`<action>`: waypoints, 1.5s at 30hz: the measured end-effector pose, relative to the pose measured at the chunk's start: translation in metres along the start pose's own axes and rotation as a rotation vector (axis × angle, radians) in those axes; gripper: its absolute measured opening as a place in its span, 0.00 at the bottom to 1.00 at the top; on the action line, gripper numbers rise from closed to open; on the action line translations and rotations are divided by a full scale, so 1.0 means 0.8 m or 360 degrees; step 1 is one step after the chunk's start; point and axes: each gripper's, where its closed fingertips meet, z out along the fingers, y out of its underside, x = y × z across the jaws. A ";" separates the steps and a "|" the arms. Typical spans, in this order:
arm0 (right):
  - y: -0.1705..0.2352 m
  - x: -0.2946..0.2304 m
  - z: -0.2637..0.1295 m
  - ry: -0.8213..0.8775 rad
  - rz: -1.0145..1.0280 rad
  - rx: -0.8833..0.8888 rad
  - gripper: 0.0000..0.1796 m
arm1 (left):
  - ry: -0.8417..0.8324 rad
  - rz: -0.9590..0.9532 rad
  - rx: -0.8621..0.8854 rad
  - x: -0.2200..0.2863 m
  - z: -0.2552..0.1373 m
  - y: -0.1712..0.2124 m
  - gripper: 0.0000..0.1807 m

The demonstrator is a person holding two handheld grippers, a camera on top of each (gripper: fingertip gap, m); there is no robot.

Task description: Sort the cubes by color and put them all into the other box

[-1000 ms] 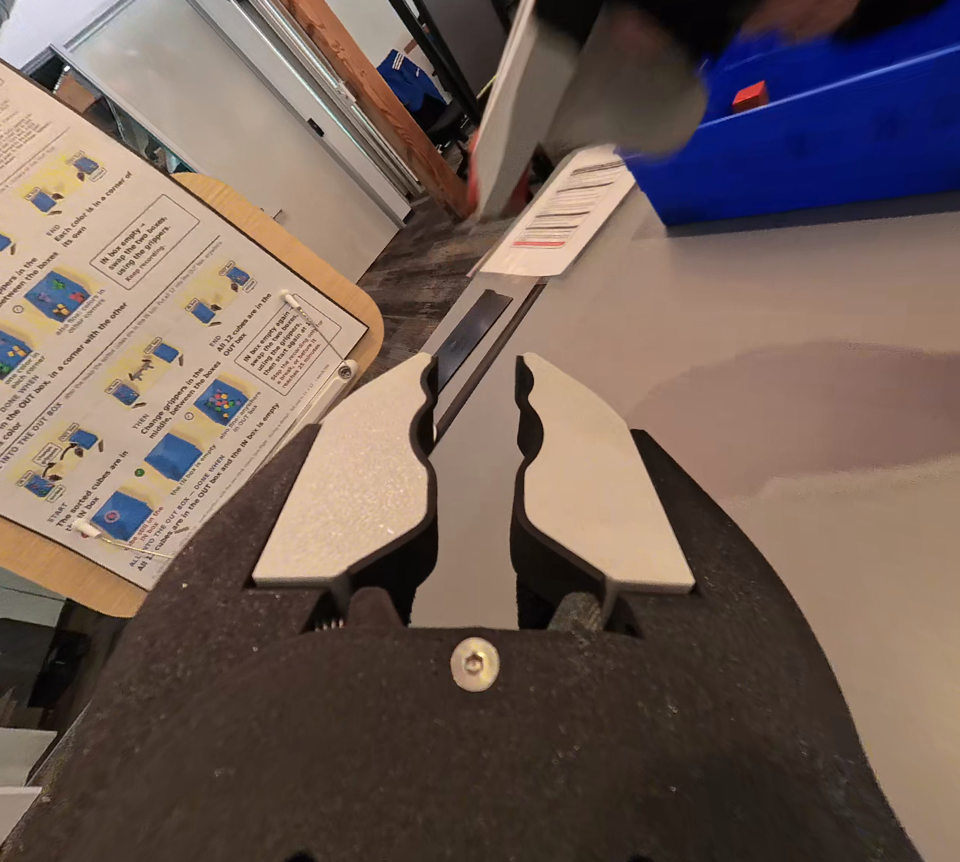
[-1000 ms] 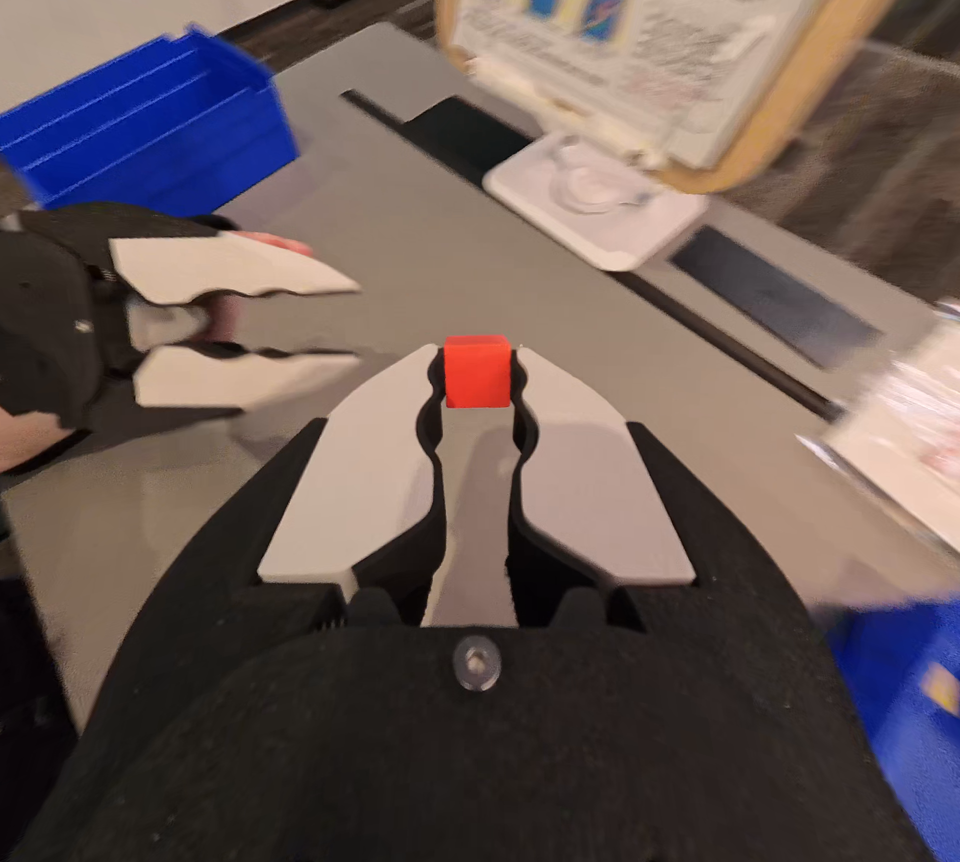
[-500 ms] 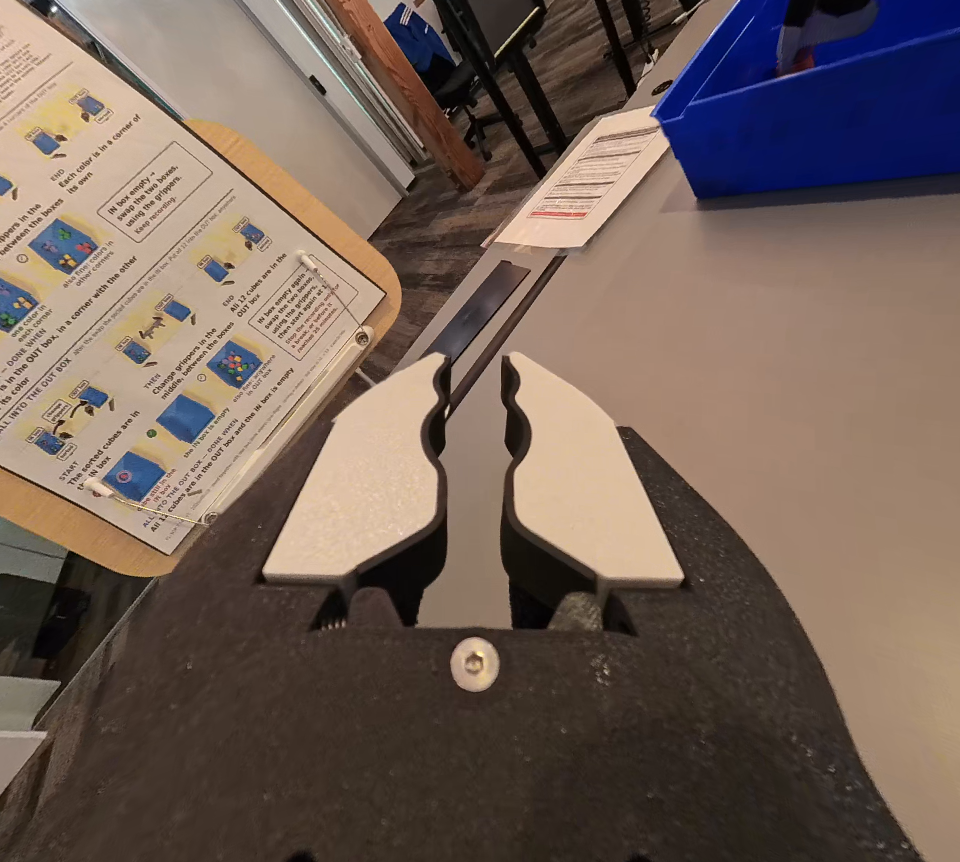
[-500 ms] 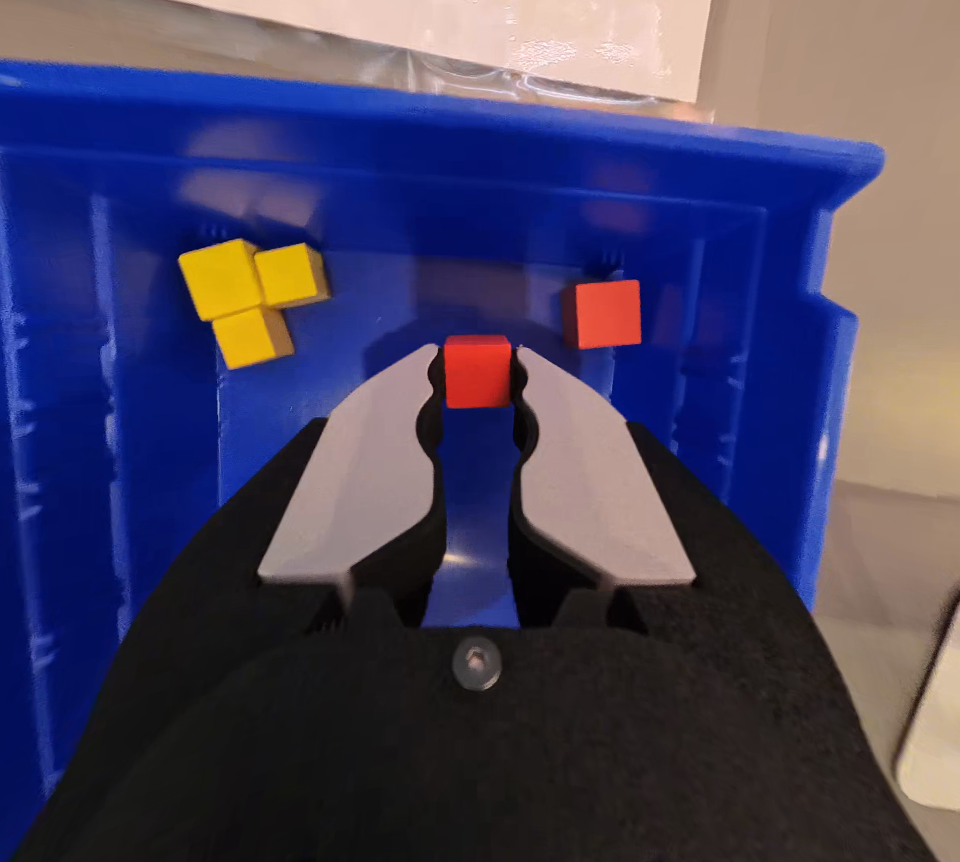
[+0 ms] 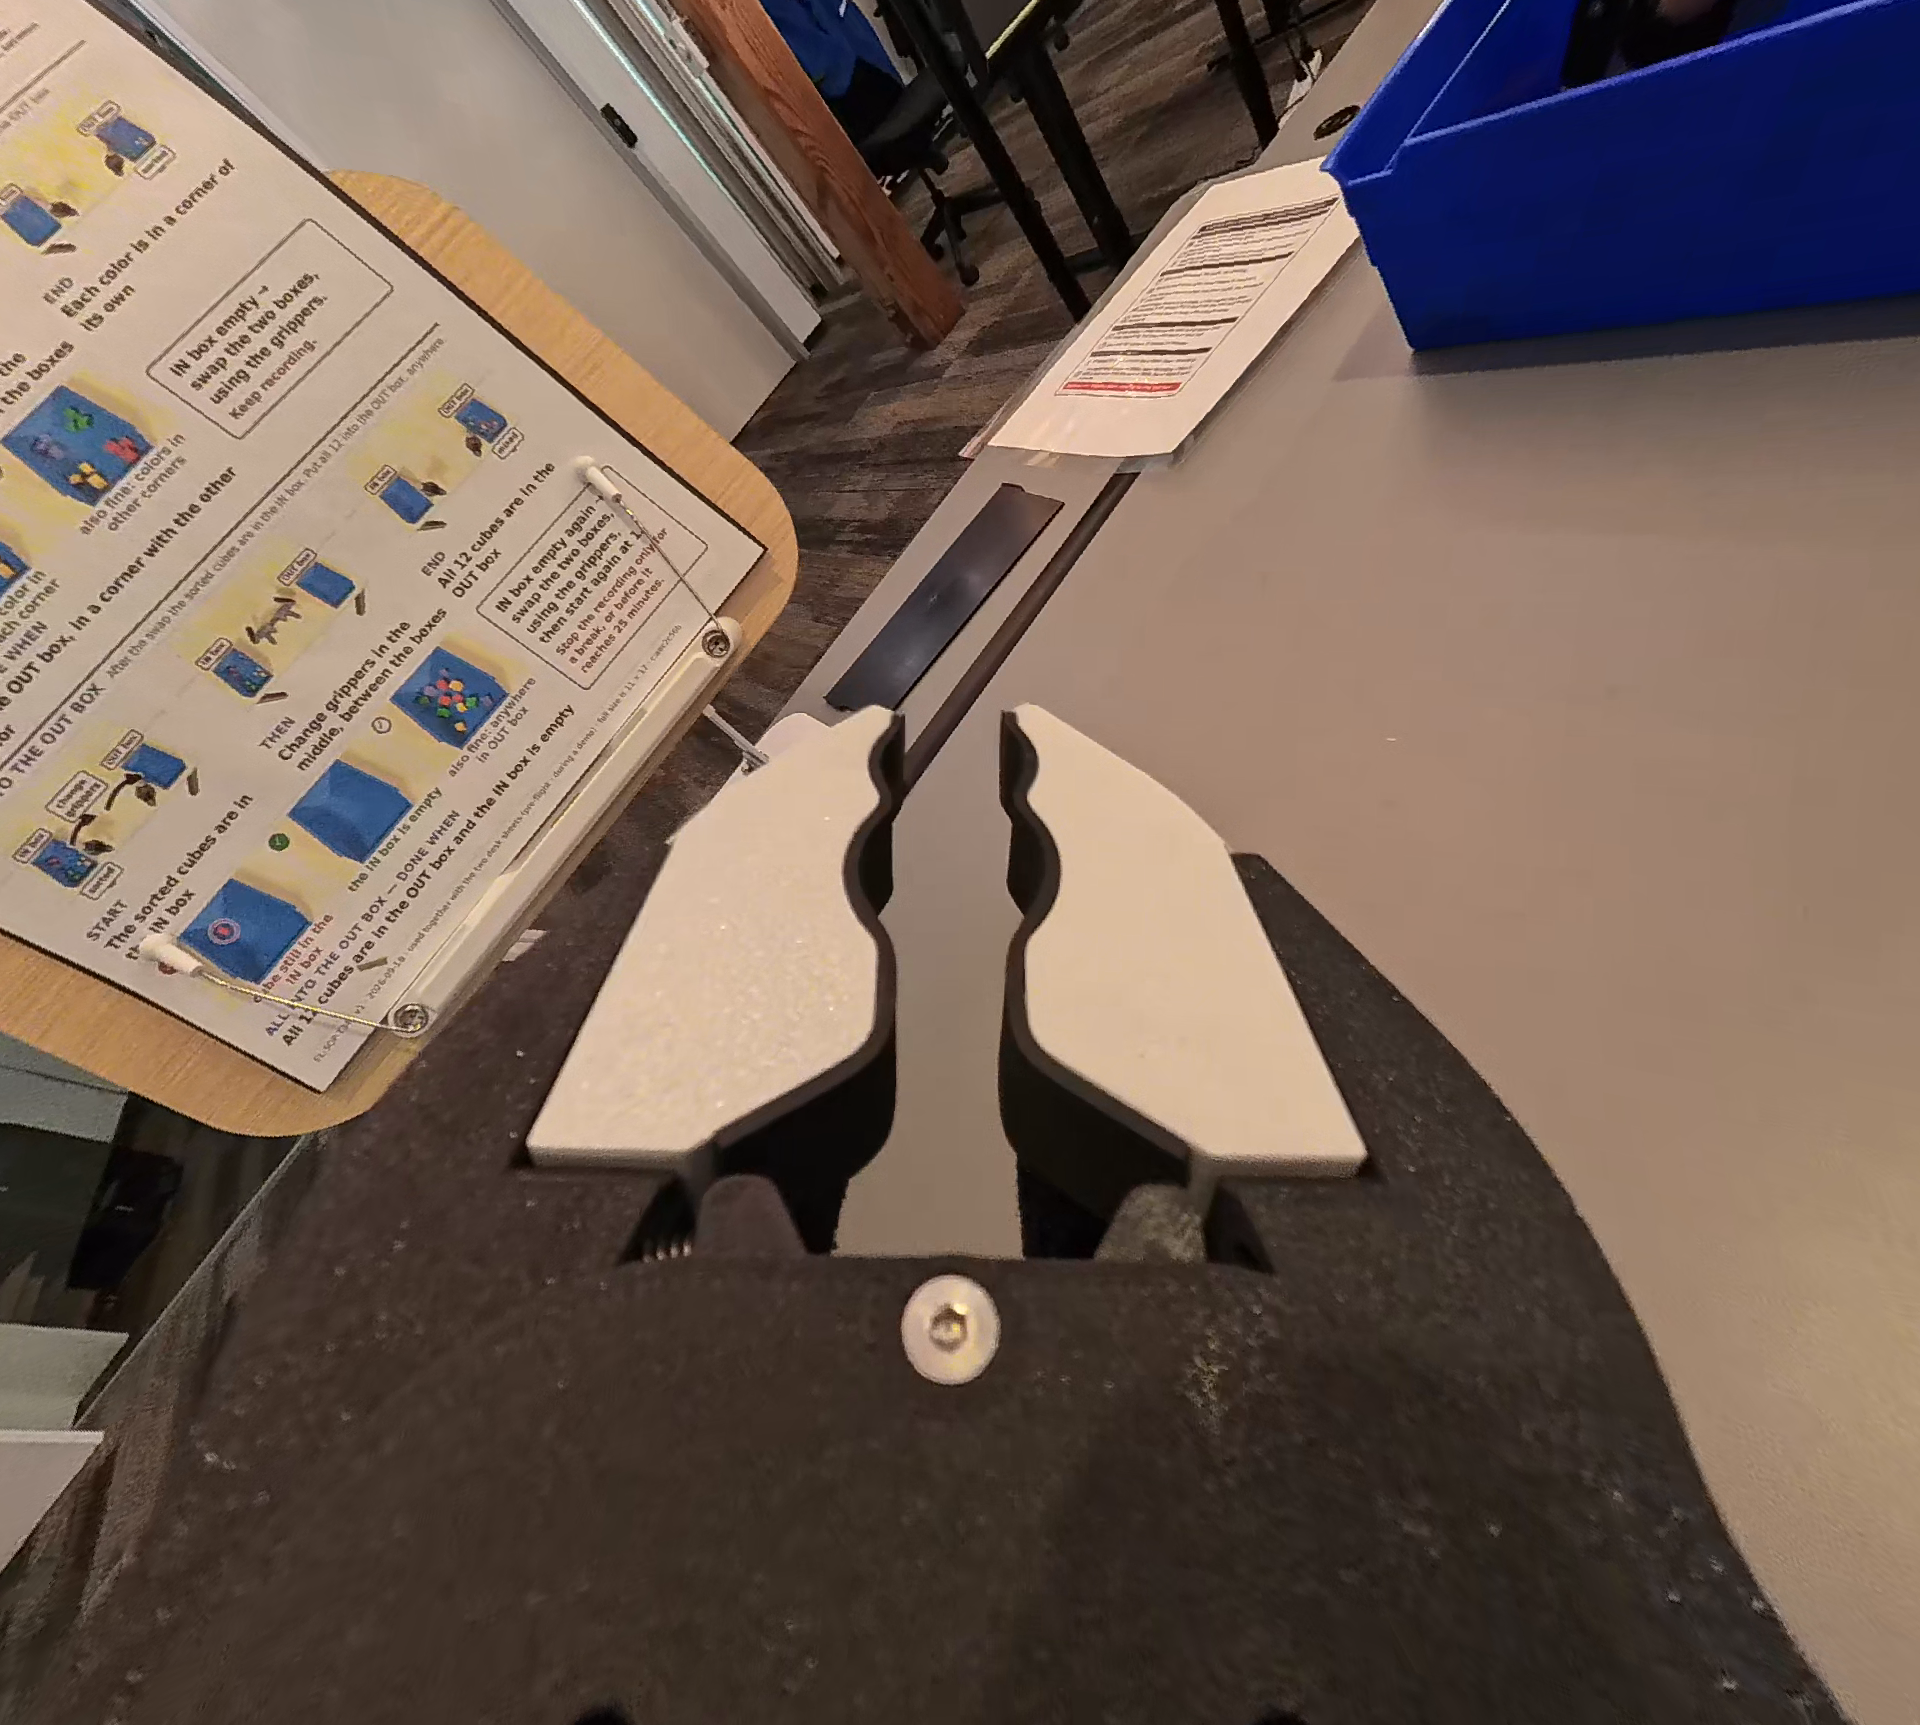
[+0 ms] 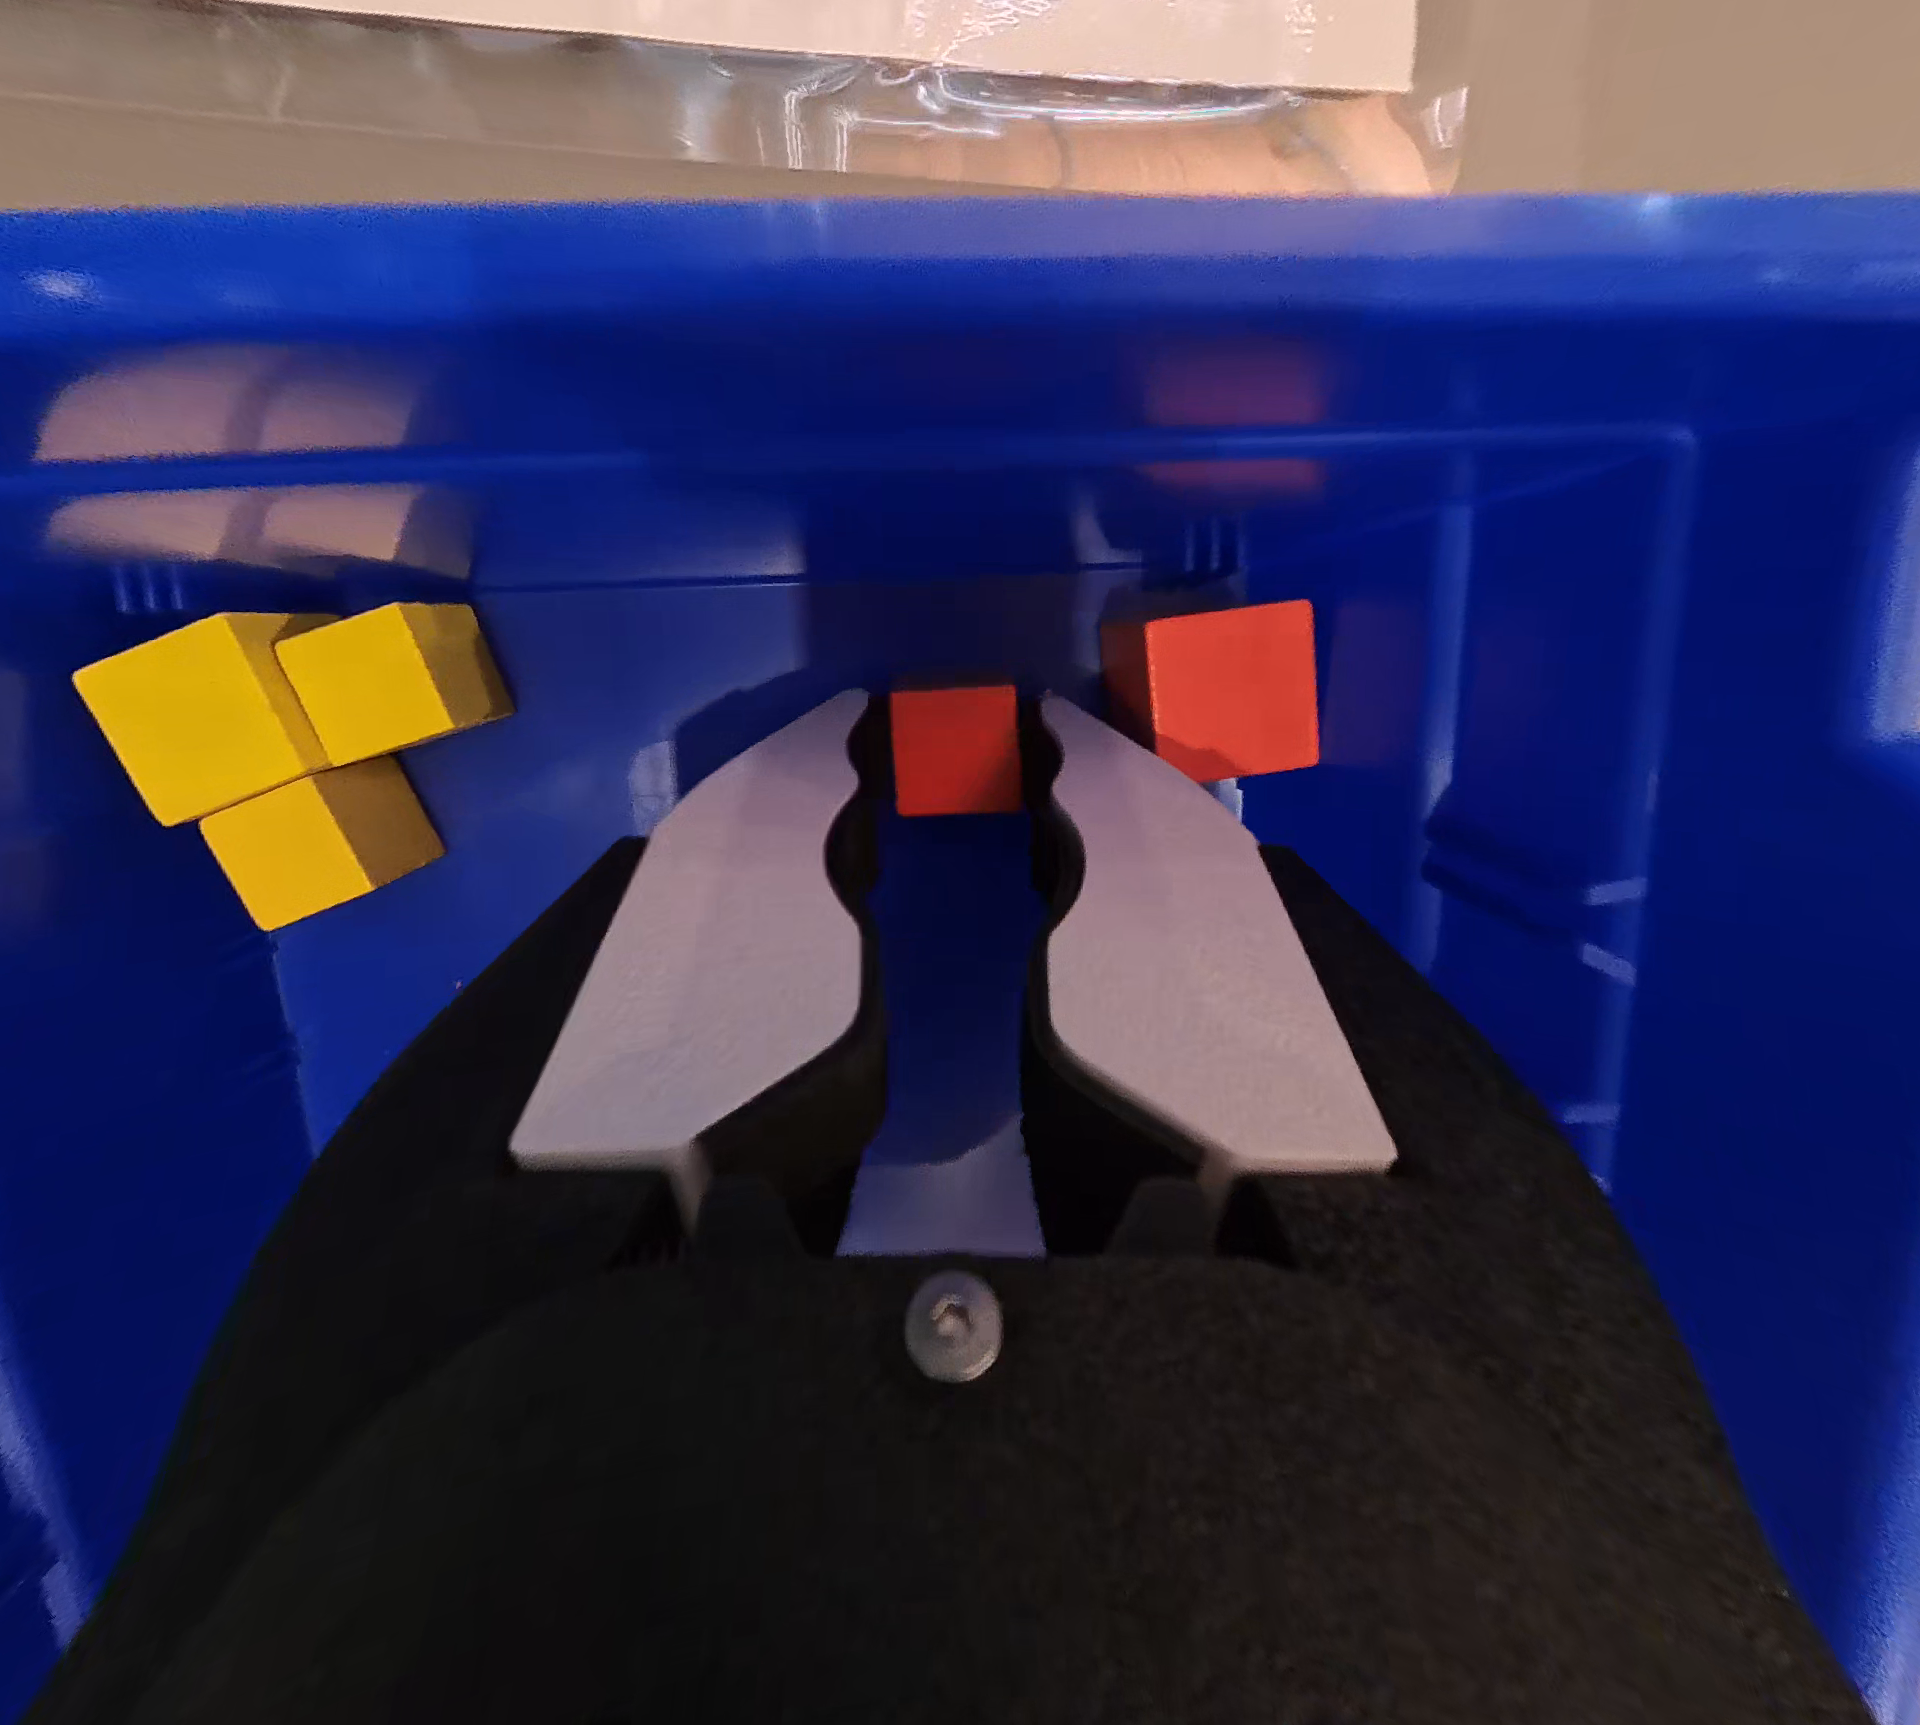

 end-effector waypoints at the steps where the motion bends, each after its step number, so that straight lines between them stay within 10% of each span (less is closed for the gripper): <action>1: 0.001 -0.002 -0.001 -0.0004 -0.0002 0.0001 0.16 | 0.0002 0.0004 -0.0004 0.001 0.000 0.000 0.09; 8: -0.008 -0.012 -0.063 0.0120 -0.0089 0.0255 0.23 | -0.0003 0.0009 0.0023 -0.002 -0.007 -0.006 0.10; 26: -0.068 -0.239 -0.432 0.0295 -0.0342 0.1779 0.30 | -0.0114 -0.0028 0.0006 -0.035 -0.025 -0.002 0.09; 39: -0.055 -0.326 -0.413 0.0075 -0.0560 0.1896 0.31 | -0.0343 -0.0037 -0.0072 -0.113 -0.090 0.008 0.09; 45: -0.053 -0.348 -0.407 -0.0104 -0.0623 0.1851 0.30 | -0.0584 0.0024 -0.0524 -0.220 -0.193 0.110 0.05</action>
